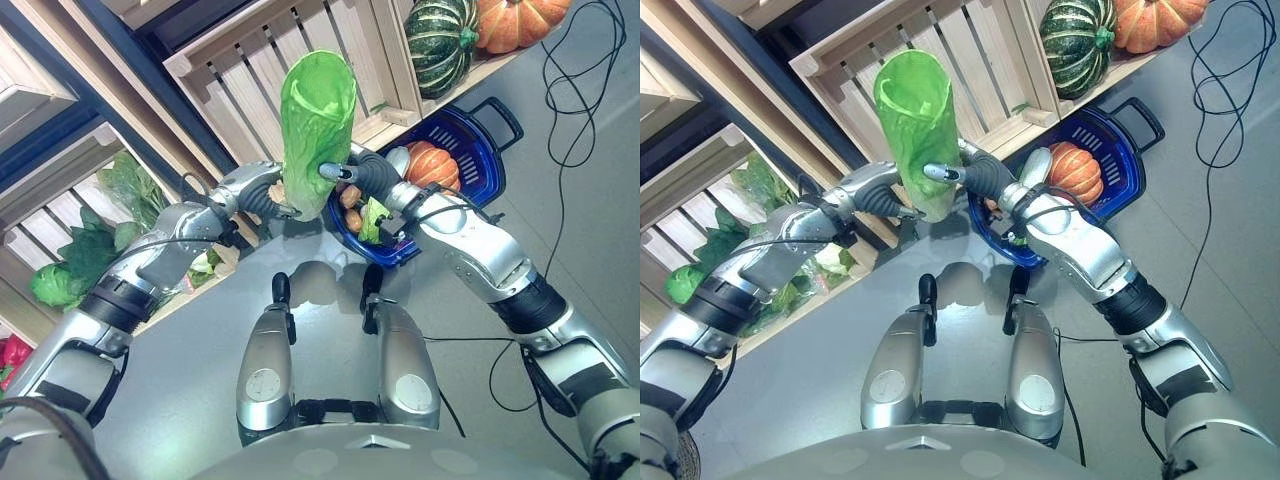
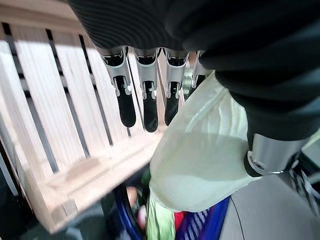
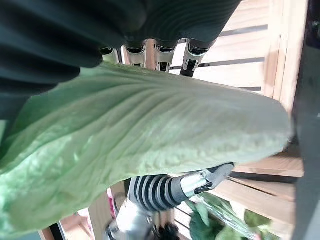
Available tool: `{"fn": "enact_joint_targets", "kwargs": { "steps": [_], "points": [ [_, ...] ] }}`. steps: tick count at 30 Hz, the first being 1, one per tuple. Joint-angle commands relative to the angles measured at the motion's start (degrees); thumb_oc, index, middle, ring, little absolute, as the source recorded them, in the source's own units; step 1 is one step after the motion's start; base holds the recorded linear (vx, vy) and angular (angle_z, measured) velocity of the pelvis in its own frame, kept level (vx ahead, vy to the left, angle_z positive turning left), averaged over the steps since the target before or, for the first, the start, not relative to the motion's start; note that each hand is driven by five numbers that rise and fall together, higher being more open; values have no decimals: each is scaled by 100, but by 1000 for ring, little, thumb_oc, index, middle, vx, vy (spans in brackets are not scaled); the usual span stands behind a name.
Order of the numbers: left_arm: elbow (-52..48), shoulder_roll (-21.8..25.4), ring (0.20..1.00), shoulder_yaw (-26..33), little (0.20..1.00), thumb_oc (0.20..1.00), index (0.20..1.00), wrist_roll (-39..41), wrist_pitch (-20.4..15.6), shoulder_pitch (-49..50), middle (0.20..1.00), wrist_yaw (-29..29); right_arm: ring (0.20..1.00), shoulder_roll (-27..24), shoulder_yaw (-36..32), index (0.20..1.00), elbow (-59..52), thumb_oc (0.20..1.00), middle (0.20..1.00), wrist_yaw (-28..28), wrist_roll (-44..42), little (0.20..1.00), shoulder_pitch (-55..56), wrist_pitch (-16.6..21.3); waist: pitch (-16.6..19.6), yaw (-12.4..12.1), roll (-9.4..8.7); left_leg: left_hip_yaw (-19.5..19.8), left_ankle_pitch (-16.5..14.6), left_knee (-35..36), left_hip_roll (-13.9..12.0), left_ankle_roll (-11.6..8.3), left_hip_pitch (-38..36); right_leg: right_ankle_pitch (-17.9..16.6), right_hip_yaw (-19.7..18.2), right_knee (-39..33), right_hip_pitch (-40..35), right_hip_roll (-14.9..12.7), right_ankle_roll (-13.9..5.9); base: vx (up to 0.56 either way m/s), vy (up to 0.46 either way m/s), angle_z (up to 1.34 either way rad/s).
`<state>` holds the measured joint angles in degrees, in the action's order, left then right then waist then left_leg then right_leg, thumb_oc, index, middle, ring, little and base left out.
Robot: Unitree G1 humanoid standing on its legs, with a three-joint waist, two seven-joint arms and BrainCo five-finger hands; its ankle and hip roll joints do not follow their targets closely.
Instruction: Pick up fruits and vegetables into the basket
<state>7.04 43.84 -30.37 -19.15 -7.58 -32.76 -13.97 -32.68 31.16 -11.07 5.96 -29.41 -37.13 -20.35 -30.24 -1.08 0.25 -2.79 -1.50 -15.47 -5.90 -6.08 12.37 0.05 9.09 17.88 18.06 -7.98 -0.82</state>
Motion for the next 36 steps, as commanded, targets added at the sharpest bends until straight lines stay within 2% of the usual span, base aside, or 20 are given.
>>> {"fn": "enact_joint_targets", "kwargs": {
  "steps": [1, 2, 3, 4, 8, 12, 14, 16, 19, 22, 23, 24, 28, 32, 36],
  "points": [
    [-941, -122, 200, -495, 200, 200, 200, 191, -97, -120, 200, -558, 200, 285, 432, 200, -592, 200, 200, 442, 256, 200, -356, 124, 585, 68, -67, -298, -378, 23, 201, 402, -8, 368, -228, -359, -534, -132, -460, 0, 0, 0],
    [-904, -151, 200, -591, 200, 200, 200, 199, 37, -167, 200, -826, 200, 266, 523, 200, -617, 200, 200, 507, 281, 200, -466, 126, 600, 73, -52, -295, -372, 41, 196, 404, -30, 368, -238, -367, -548, -134, -460, 0, 0, 0],
    [-903, -153, 200, -591, 200, 200, 200, 200, 39, -171, 200, -828, 200, 265, 524, 200, -616, 200, 200, 506, 279, 200, -468, 127, 597, 73, -50, -295, -371, 43, 196, 404, -32, 368, -238, -367, -549, -133, -460, 0, 0, 0],
    [-859, -180, 200, -716, 200, 200, 200, 233, 224, -238, 200, -985, 200, 259, 593, 200, -632, 200, 200, 506, 207, 200, -581, 131, 610, 88, -42, -301, -372, 31, 189, 399, -38, 372, -249, -359, -551, -135, -454, 0, 0, 0],
    [-701, -295, 200, -928, 200, 200, 200, 310, 561, -294, 200, -1311, 200, 282, 667, 200, -694, 200, 200, 372, 216, 200, -730, 40, 621, 123, -15, -301, -374, 48, 181, 395, -49, 381, -280, -352, -531, -123, -451, 0, 0, 0],
    [-558, -399, 200, -1054, 200, 200, 200, 470, 1039, -308, 200, -1615, 200, 248, 635, 200, -715, 200, 200, 163, 165, 200, -802, 78, 618, 192, 12, -332, -369, 70, 166, 385, -59, 381, -305, -356, -504, -110, -448, -7, 11, -2],
    [-451, -510, 200, -1112, 200, 200, 200, 557, 1394, -264, 200, -1718, 200, 247, 568, 200, -707, 200, 200, 34, 85, 200, -829, 104, 613, 238, 31, -366, -364, 70, 148, 376, -61, 380, -305, -343, -472, -108, -441, -17, 20, -8],
    [-312, -618, 529, -1136, 529, 529, 529, 683, 1594, -204, 529, -1760, 200, 243, 469, 200, -741, 200, 200, -96, 61, 200, -834, 111, 594, 281, 50, -389, -371, 61, 128, 371, -55, 393, -302, -318, -444, -104, -432, -19, 24, -6],
    [-271, -627, 507, -1117, 507, 507, 507, 801, 1728, -47, 507, -1728, 200, 171, 306, 200, -821, 200, 200, -221, -25, 200, -771, 93, 557, 320, 92, -411, -366, 40, 117, 358, -9, 405, -295, -270, -367, -98, -419, -39, 27, -5],
    [-206, -552, 620, -960, 620, 620, 620, 1010, 1831, 275, 620, -1697, 200, 16, 74, 200, -924, 200, 200, -389, -138, 200, -617, 130, 480, 343, 159, -437, -354, 7, 113, 353, 62, 421, -276, -174, -244, -99, -400, -71, 18, -8],
    [-147, -499, 944, -879, 944, 944, 944, 1051, 1832, 503, 944, -1657, 200, -107, -108, 200, -960, 200, 200, -489, -202, 200, -521, 217, 433, 357, 191, -462, -343, 3, 110, 357, 96, 429, -255, -126, -178, -91, -388, -65, -1, -3],
    [-128, -495, 1000, -856, 1000, 1000, 1000, 1060, 1840, 575, 1000, -1620, 200, -134, -170, 200, -962, 200, 200, -481, -204, 200, -488, 240, 417, 361, 199, -470, -339, -2, 107, 358, 110, 431, -247, -113, -159, -90, -384, -95, -12, -1],
    [194, -524, 1000, -741, 1000, 1000, 1000, 1176, 2090, 1011, 1000, -1488, 200, -303, -644, 200, -978, 200, 200, -761, -299, 200, -230, 611, 301, 412, 240, -514, -315, -45, 92, 362, 239, 460, -198, 17, 15, -61, -357, -75, -26, -1],
    [667, -695, 1000, -591, 1000, 1000, 1000, 1423, 2301, 1621, 1000, -1089, 200, -486, -1341, 200, -909, 200, 200, -968, -342, 200, 197, 1172, 137, 486, 290, -545, -330, -136, 69, 362, 384, 561, -149, 259, 224, -19, -334, -64, -28, -5],
    [1265, -858, 1000, -379, 1000, 1000, 1000, 1851, 2166, 1967, 1000, -623, 200, -543, -1858, 200, -754, 200, 200, -1126, -417, 200, 495, 1599, 46, 523, 318, -570, -315, -177, 60, 365, 524, 625, -99, 419, 398, 15, -304, -54, -27, -3]
  ]
}}
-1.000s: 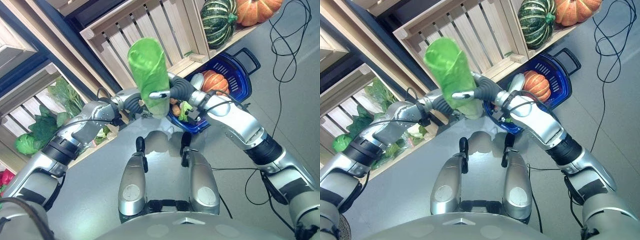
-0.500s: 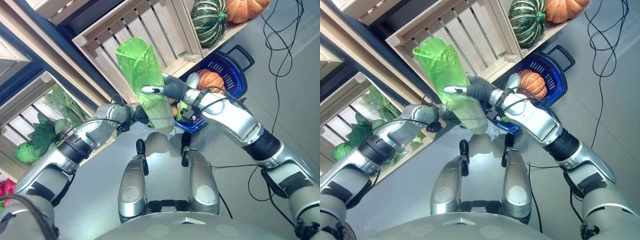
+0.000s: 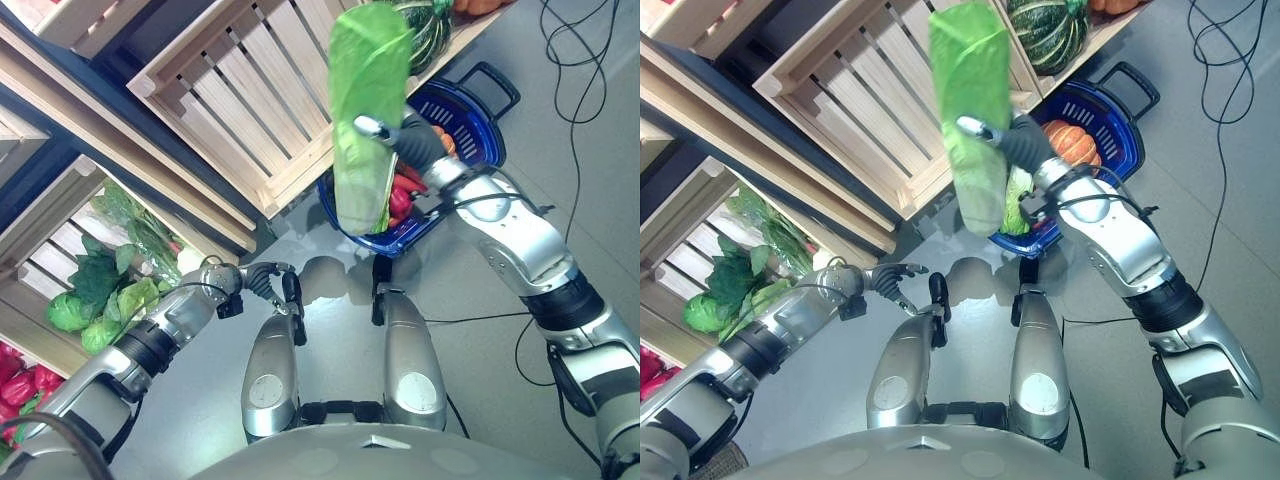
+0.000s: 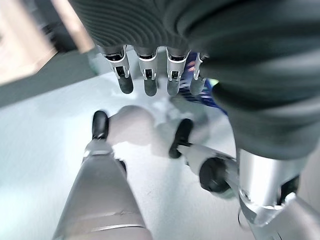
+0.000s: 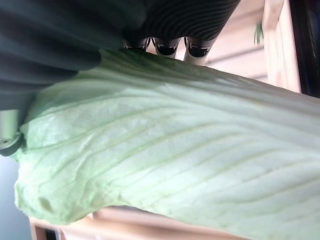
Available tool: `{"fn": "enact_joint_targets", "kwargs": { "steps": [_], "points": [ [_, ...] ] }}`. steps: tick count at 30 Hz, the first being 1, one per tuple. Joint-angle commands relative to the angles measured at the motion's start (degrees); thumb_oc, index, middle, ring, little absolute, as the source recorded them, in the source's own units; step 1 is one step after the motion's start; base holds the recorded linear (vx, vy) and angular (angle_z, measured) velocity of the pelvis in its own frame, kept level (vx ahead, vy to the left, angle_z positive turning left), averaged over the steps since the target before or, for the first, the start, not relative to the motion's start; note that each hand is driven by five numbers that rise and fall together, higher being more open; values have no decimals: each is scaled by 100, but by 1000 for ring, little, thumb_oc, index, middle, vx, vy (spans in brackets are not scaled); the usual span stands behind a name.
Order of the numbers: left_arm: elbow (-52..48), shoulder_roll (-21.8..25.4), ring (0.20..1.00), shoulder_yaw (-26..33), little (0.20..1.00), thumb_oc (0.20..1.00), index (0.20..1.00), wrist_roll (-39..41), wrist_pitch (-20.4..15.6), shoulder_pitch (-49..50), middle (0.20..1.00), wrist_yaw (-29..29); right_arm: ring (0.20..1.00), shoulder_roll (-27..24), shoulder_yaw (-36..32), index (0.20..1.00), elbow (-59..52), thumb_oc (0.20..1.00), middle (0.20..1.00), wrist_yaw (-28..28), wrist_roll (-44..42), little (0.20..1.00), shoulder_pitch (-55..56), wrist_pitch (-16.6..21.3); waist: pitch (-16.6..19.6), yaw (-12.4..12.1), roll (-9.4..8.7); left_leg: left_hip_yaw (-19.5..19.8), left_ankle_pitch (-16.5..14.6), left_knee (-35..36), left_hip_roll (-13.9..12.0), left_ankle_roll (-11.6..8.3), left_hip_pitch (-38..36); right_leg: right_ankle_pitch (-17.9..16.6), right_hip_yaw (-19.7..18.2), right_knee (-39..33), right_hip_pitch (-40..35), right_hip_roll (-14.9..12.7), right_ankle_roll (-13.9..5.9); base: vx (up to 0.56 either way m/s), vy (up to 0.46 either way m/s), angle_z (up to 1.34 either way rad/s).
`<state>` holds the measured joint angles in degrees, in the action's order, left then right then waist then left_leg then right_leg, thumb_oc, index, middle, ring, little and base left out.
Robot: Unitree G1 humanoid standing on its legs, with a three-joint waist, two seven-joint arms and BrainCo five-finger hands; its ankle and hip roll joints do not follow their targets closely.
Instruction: Pick up fruits and vegetables into the basket
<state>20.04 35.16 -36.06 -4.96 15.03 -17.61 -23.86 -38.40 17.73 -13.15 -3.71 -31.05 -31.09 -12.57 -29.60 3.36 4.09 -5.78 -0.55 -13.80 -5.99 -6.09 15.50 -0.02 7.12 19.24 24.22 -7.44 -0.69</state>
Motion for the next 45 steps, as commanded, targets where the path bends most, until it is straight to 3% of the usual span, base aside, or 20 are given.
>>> {"fn": "enact_joint_targets", "kwargs": {
  "steps": [1, 9, 11, 12, 13, 14, 18, 22, 32, 40, 42, 45],
  "points": [
    [210, -65, 1000, 325, 1000, 1000, 1000, 691, -150, 608, 1000, 590, 200, 19, -746, 200, -469, 200, 200, -286, -269, 200, 25, 990, -19, 87, -52, -280, -394, -354, 67, 363, 303, 657, 128, 349, -112, -24, -301, -35, -27, -5],
    [1081, -509, 1000, 994, 1000, 1000, 1000, 1456, -700, 1202, 1000, 1267, 200, 193, -1474, 200, -53, 200, 200, -852, -24, 200, 477, 1656, -19, 51, 49, -319, -338, -462, 63, 368, 789, 784, 231, 713, 439, -19, -223, -20, -11, -2],
    [1279, -689, 1000, 1214, 1000, 1000, 1000, 1815, -905, 1385, 1000, 1456, 200, 295, -1569, 200, 210, 200, 200, -1196, 152, 200, 506, 1962, -19, -13, 110, -323, -296, -490, 71, 372, 996, 838, 285, 858, 667, -34, -190, 5, -22, -3],
    [1403, -821, 1000, 1316, 1000, 1000, 1000, 1990, -1008, 1517, 1000, 1549, 200, 380, -1623, 200, 429, 200, 200, -1393, 256, 200, 495, 2163, -19, -68, 164, -261, -424, -535, 98, 339, 1031, 1036, 251, 1020, 736, -54, -234, 0, 0, 0],
    [1407, -828, 1000, 1334, 1000, 1000, 1000, 2024, -1016, 1507, 1000, 1569, 200, 386, -1624, 200, 443, 200, 200, -1422, 273, 200, 469, 2179, -19, -73, 169, -308, -264, -503, 86, 377, 1143, 881, 311, 976, 838, -61, -177, 60, -23, 2],
    [1463, -895, 1000, 1389, 1000, 1000, 1000, 2121, -1060, 1596, 1000, 1610, 200, 427, -1639, 200, 599, 200, 200, -1505, 299, 200, 464, 2282, -19, -112, 194, -247, -413, -550, 120, 341, 1119, 1069, 271, 1093, 838, -85, -228, -22, -23, 7],
    [1674, -1079, 1000, 1561, 1000, 1000, 1000, 2518, -1229, 1809, 1000, 1692, 200, 493, -1700, 200, 1332, 200, 200, -1822, 221, 200, 199, 2404, -19, -314, 348, -210, -330, -581, 191, 344, 1460, 1141, 366, 1301, 1182, -177, -178, -2, -27, 5],
    [2008, -1279, 1000, 1728, 1000, 1000, 1000, 3131, -1207, 2012, 1000, 1720, 200, 371, -1722, 200, 2500, 200, 200, -2131, -92, 200, -389, 2311, -19, -571, 623, -181, -239, -631, 261, 317, 1851, 1241, 441, 1574, 1617, -267, -101, 7, -2, 21],
    [2487, -1447, 1000, 1883, 1000, 1000, 1000, 3239, -1065, 2339, 1000, 1309, 200, -204, -1522, 200, 4551, 200, 200, -2444, 105, 200, -1526, 2000, -19, -963, 1070, -98, -181, -822, 383, 333, 2555, 1447, 481, 2182, 2501, -487, 59, 14, 6, 20],
    [2690, -1423, 1000, 1885, 1000, 1000, 1000, 3067, -1158, 2520, 1000, 1144, 200, -679, -937, 200, 5921, 200, 200, -2893, 514, 200, -2197, 892, -19, -1195, 1304, 7, -188, -1040, 408, 381, 3138, 1588, 377, 2665, 3188, -599, 132, 5, 1, 14],
    [2623, -1374, 1000, 1862, 1000, 1000, 1000, 3094, -1144, 2543, 1000, 1118, 200, -815, -766, 200, 6337, 200, 200, -2961, 122, 200, -2426, 619, -19, -1259, 1348, -3, -179, -1072, 378, 380, 3275, 1600, 385, 2745, 3334, -653, 136, -15, -40, 15],
    [2565, -1345, 1000, 1858, 1000, 1000, 1000, 3081, -1123, 2563, 1000, 1088, 200, -857, -748, 200, 6762, 200, 200, -2922, -269, 200, -2529, 545, -19, -1319, 1381, 17, -177, -1109, 365, 387, 3394, 1618, 388, 2843, 3461, -700, 139, -13, -46, 7]
  ]
}}
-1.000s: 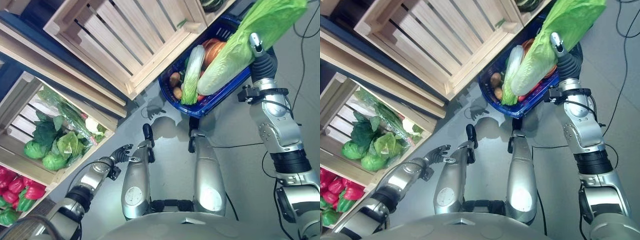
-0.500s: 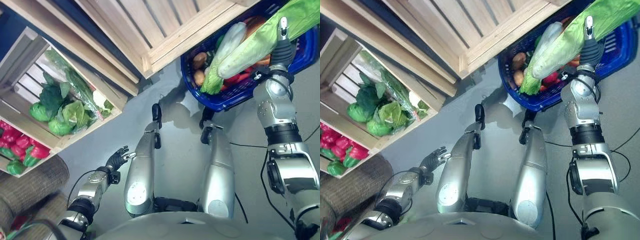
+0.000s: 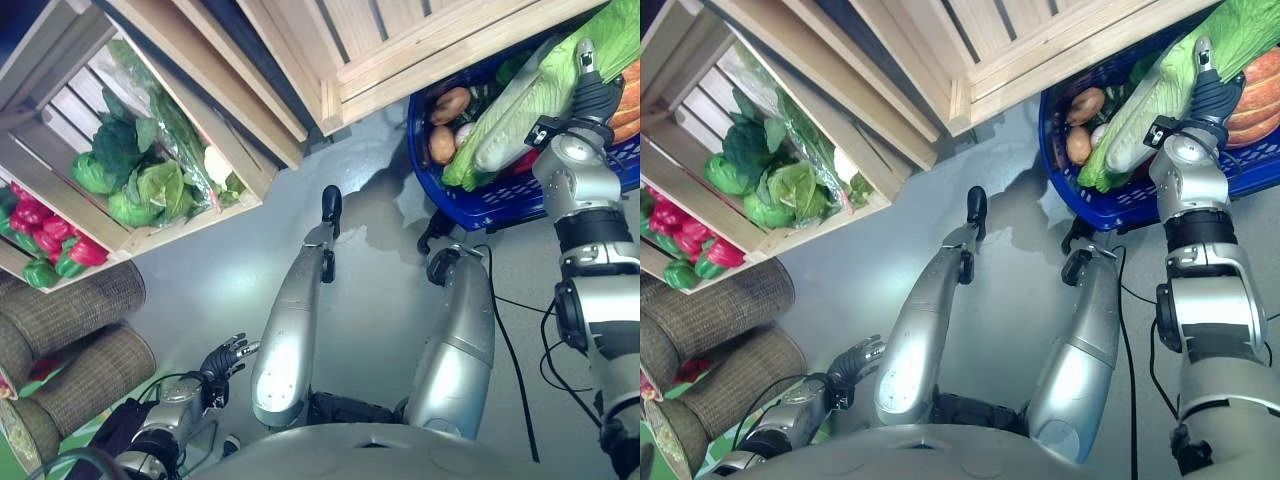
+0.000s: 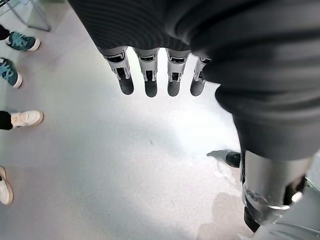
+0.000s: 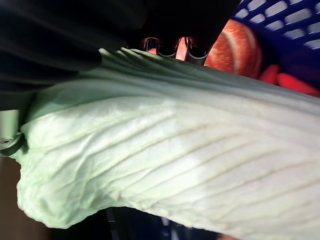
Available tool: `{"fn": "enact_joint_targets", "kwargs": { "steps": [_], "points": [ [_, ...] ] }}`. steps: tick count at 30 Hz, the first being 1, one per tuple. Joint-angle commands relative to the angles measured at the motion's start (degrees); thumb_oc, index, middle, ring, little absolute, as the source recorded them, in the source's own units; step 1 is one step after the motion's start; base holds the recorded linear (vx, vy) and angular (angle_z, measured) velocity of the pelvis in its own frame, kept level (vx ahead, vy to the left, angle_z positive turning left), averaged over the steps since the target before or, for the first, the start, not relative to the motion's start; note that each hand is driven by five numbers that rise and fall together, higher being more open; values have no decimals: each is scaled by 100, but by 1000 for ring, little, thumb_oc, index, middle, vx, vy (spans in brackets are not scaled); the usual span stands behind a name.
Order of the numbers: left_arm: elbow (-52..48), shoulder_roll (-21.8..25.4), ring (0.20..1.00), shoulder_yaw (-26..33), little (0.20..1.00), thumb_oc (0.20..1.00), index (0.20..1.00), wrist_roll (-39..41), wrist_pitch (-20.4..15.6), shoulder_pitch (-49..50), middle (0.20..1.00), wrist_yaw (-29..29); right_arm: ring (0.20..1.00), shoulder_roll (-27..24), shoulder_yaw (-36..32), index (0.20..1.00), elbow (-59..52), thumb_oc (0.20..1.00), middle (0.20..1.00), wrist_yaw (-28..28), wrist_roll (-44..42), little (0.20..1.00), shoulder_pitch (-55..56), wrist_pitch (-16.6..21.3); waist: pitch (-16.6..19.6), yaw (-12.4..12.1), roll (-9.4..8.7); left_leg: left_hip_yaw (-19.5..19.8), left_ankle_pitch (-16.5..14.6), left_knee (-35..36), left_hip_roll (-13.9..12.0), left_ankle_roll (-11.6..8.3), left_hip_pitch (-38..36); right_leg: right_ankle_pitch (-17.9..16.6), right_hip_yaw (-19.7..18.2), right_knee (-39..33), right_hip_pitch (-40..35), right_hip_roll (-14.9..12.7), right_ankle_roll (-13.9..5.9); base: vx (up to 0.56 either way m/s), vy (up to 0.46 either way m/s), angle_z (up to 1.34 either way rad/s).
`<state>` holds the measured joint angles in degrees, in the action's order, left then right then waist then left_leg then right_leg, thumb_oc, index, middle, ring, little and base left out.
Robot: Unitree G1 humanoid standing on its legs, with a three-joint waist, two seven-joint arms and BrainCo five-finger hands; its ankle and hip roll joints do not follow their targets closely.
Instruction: Pick up fruits and vegetables into the basket
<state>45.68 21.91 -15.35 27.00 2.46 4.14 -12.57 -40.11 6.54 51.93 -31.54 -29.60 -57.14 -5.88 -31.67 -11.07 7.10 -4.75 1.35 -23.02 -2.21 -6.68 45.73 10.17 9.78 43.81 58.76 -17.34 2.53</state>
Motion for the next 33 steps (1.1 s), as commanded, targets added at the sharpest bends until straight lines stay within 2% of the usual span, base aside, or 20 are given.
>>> {"fn": "enact_joint_targets", "kwargs": {
  "steps": [1, 8, 13, 14, 15, 16, 21, 22, 24, 25, 27, 29, 33],
  "points": [
    [-7, -5, 1000, -254, 1000, 1000, 1000, -141, 71, 429, 1000, -51, 200, -731, 330, 200, 580, 200, 200, -88, -624, 200, 14, -139, 188, 81, 1115, -69, -367, -203, -12, 455, 435, 611, 113, 427, 75, 264, -181, -11, -56, 8],
    [-69, -9, 1000, -361, 1000, 1000, 1000, -278, 19, 532, 1000, -55, 200, -756, -46, 200, 1587, 200, 200, 66, -1807, 200, 1, -125, 188, -6, 1253, -12, -421, -318, 34, 488, 600, 673, 57, 596, 296, 216, -173, 0, -39, 5],
    [-139, -40, 1000, -371, 1000, 1000, 1000, -340, 35, 533, 1000, 23, 200, -692, -296, 200, 1876, 200, 200, 232, -2635, 200, 123, -139, 188, -1, 1297, 13, -491, -435, 56, 509, 676, 682, -13, 666, 406, 220, -166, -3, -31, 4],
    [-161, -50, 1000, -388, 1000, 1000, 1000, -338, 33, 533, 1000, 60, 366, -665, -363, 366, 1926, 366, 366, 358, -2770, 366, 169, -186, 188, 3, 1295, 17, -508, -457, 61, 512, 675, 692, -24, 675, 401, 226, -162, -12, -31, 2],
    [-175, -55, 1000, -397, 1000, 1000, 1000, -344, 35, 530, 1000, 80, 777, -649, -395, 777, 1946, 777, 777, 421, -2802, 777, 191, -218, 188, 11, 1295, 17, -514, -450, 63, 511, 655, 692, -29, 669, 389, 232, -164, 0, 0, 0],
    [-188, -44, 1000, -408, 1000, 1000, 1000, -340, 38, 528, 1000, 85, 1000, -631, -425, 1000, 1976, 1000, 1000, 512, -2884, 1000, 228, -251, 188, 17, 1299, 22, -514, -449, 69, 510, 639, 691, -35, 669, 380, 242, -163, 0, 0, 0],
    [-286, -3, 1000, -349, 1000, 1000, 1000, -299, 104, 530, 1000, 101, 1000, -579, -440, 1000, 1860, 1000, 1000, 587, -2441, 1000, 341, 342, 188, 74, 1266, 10, -506, -380, 75, 493, 411, 632, -36, 518, 151, 311, -170, 0, 0, 0],
    [-286, -12, 1000, -304, 1000, 1000, 1000, -281, 113, 521, 1000, 111, 1000, -560, -431, 1000, 1771, 1000, 1000, 493, -2117, 1000, 408, 664, 188, 112, 1238, -10, -501, -324, 74, 478, 282, 612, -25, 430, 15, 334, -178, 0, 0, 0],
    [-284, -13, 1000, -299, 1000, 1000, 1000, -270, 114, 526, 1000, 120, 1000, -539, -444, 1000, 1738, 1000, 1000, 467, -1979, 1000, 445, 749, 188, 120, 1234, -10, -494, -295, 71, 474, 234, 603, -14, 398, -36, 343, -180, -9, 17, 0],
    [-260, -57, 1000, -242, 1000, 1000, 1000, -218, 96, 526, 1000, 152, 1000, -458, -462, 1000, 1511, 1000, 1000, 299, -1474, 1000, 588, 1193, 188, 180, 1191, -29, -463, -171, 74, 454, 35, 561, 7, 266, -234, 380, -202, -25, 76, 0],
    [-209, -99, 1000, -131, 1000, 1000, 1000, -208, 141, 502, 1000, 154, 1000, -360, -477, 1000, 939, 1000, 1000, -86, -670, 1000, 894, 1605, 188, 297, 1106, -77, -385, 74, 80, 415, -321, 467, 53, -17, -602, 453, -239, -27, 115, 1],
    [-150, -152, 1000, -21, 1000, 1000, 1000, -227, 191, 511, 1000, 185, 1000, -266, -439, 1000, 174, 1000, 1000, -534, 80, 1000, 1320, 1616, 188, 429, 1003, -109, -318, 289, 68, 372, -651, 383, 82, -254, -952, 508, -279, -7, 118, -4],
    [176, -293, 1000, 245, 1000, 1000, 1000, -160, 233, 416, 1000, 270, 1000, -59, -569, 1000, -957, 1000, 1000, -737, 910, 1000, 2304, 1719, 188, 727, 763, -139, -253, 555, 5, 335, -1213, 284, 36, -587, -1530, 596, -356, 25, 122, -13]
  ]
}}
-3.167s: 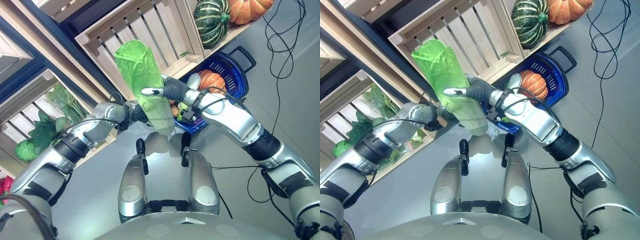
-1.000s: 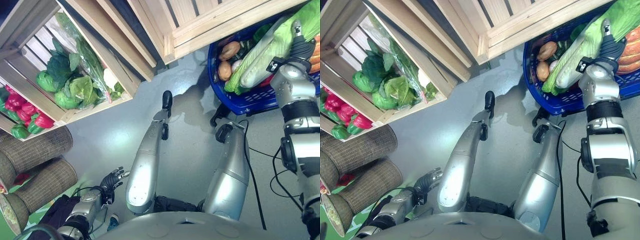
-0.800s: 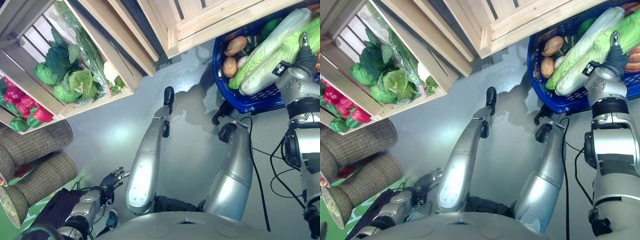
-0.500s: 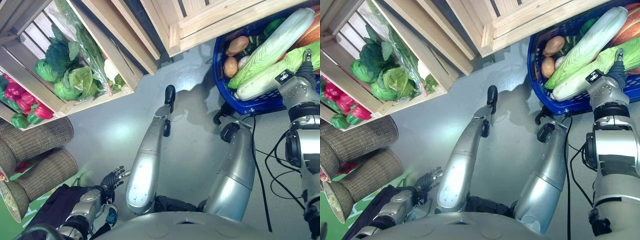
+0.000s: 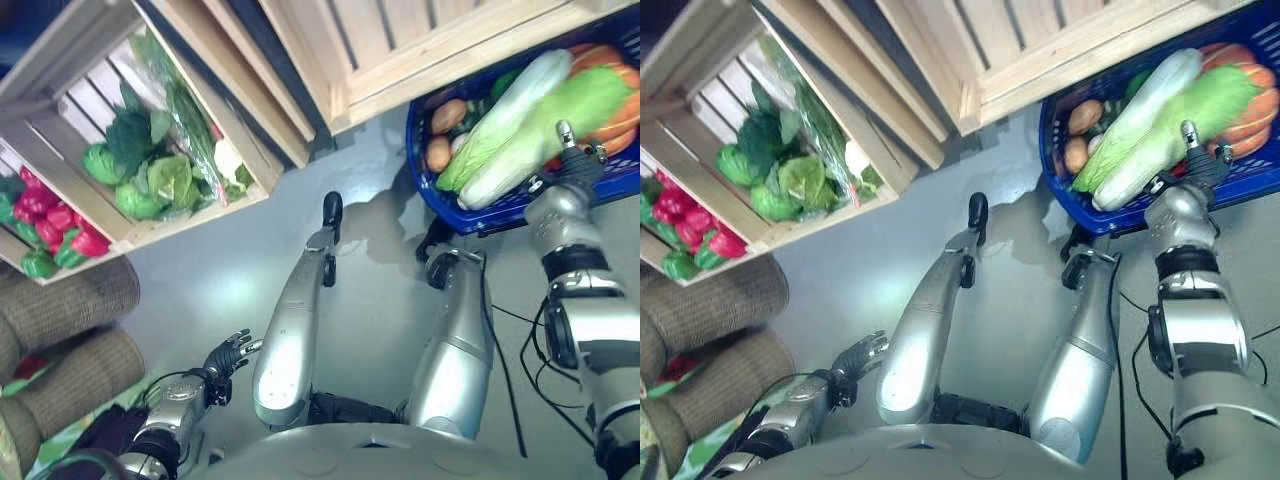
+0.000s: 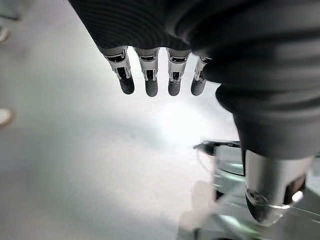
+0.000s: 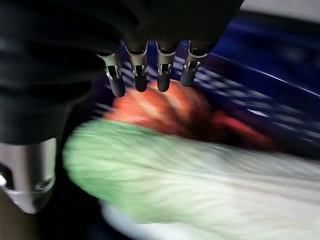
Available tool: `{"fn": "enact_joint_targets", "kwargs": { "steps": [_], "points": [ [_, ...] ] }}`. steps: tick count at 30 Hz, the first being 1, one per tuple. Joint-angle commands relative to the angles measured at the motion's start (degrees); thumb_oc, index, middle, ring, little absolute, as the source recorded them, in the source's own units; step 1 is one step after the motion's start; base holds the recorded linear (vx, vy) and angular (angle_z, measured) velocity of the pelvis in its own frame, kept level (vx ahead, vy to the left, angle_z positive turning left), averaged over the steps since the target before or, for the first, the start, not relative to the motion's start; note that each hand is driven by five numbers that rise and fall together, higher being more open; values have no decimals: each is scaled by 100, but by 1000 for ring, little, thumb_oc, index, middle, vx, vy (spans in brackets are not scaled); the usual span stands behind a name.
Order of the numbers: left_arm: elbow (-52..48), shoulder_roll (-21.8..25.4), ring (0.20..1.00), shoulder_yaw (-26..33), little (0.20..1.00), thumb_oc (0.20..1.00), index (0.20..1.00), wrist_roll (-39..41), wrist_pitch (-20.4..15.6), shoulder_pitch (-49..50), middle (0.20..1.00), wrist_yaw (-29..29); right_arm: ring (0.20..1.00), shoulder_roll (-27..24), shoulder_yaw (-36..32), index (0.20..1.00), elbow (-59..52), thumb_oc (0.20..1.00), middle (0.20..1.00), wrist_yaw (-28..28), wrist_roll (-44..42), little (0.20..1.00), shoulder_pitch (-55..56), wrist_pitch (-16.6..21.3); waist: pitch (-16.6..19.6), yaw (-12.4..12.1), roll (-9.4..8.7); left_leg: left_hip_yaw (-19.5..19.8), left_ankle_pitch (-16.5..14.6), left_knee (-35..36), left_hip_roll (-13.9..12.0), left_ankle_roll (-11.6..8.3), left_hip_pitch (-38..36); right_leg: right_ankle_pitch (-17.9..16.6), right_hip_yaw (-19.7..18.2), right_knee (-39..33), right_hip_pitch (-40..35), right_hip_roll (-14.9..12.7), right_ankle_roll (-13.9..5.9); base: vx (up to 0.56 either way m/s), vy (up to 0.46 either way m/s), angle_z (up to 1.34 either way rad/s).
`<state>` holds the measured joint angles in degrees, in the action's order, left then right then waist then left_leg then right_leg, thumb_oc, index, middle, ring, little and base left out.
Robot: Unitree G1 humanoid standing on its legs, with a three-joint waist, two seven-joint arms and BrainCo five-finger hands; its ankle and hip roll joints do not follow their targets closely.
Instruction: Pick up fruits and vegetables into the basket
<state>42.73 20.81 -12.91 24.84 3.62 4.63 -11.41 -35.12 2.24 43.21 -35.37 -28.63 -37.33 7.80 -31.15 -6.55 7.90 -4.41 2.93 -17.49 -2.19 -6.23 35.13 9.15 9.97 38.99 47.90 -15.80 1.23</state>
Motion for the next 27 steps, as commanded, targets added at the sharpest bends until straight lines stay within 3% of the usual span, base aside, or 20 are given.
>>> {"fn": "enact_joint_targets", "kwargs": {
  "steps": [1, 6, 8, 14, 23, 24, 27],
  "points": [
    [608, -223, 1000, 81, 1000, 1000, 1000, 96, 78, 338, 1000, 160, 1000, -459, -172, 1000, -369, 1000, 1000, -419, 966, 1000, 627, 375, 136, 361, 614, -177, -403, 66, -19, 280, -322, 366, -4, -191, -616, 454, -252, 37, 123, -16],
    [1219, -334, 1000, 493, 1000, 1000, 1000, 85, -17, 182, 1000, 278, 1000, 46, -408, 1000, -1432, 1000, 1000, -134, 1373, 1000, 2057, 732, 136, 677, 249, -227, -358, 434, -157, 246, -1138, 250, -54, -741, -1578, 505, -409, 36, 75, -19],
    [1490, -352, 1000, 704, 1000, 1000, 1000, 56, -32, 106, 1000, 373, 1000, 312, -420, 1000, -1792, 1000, 1000, 180, 1463, 1000, 2627, 765, 196, 773, 68, -287, -173, 672, -261, 261, -1494, -24, -9, -1170, -2063, 551, -442, 7, 39, -20],
    [1954, -409, 1000, 1125, 1000, 1000, 1000, -208, -295, 370, 1000, 524, 1000, 767, -309, 1000, -1847, 1000, 1000, 1228, 1727, 1000, 3979, 886, 971, 916, -432, -299, -196, 1201, -402, 206, -2439, -244, 78, -2196, -3338, 563, -607, 172, -13, -17],
    [2186, -512, 1000, 1055, 1000, 1000, 1000, -502, -419, 493, 1000, 661, 1000, 1240, 250, 1000, -1132, 1000, 1000, 2631, 1646, 1000, 4728, 415, 1750, 918, -666, -335, -200, 1735, -481, 207, -3235, -448, 148, -2884, -4263, 574, -767, 132, 7, -2],
    [2262, -542, 1000, 991, 1000, 1000, 1000, -507, -390, 448, 1000, 720, 1000, 1391, 395, 1000, -807, 1000, 1000, 3037, 1466, 1000, 4770, 347, 1914, 899, -708, -343, -191, 1819, -488, 212, -3318, -525, 173, -3043, -4392, 577, -799, 63, 7, 1],
    [2409, -569, 1000, 909, 1000, 1000, 1000, -553, -405, 349, 1000, 719, 1000, 1555, 610, 1000, -209, 1000, 1000, 3440, 1556, 1000, 4722, 266, 2061, 851, -773, -345, -177, 1927, -481, 220, -3456, -610, 212, -3233, -4582, 564, -841, 26, 17, 3]
  ]
}}
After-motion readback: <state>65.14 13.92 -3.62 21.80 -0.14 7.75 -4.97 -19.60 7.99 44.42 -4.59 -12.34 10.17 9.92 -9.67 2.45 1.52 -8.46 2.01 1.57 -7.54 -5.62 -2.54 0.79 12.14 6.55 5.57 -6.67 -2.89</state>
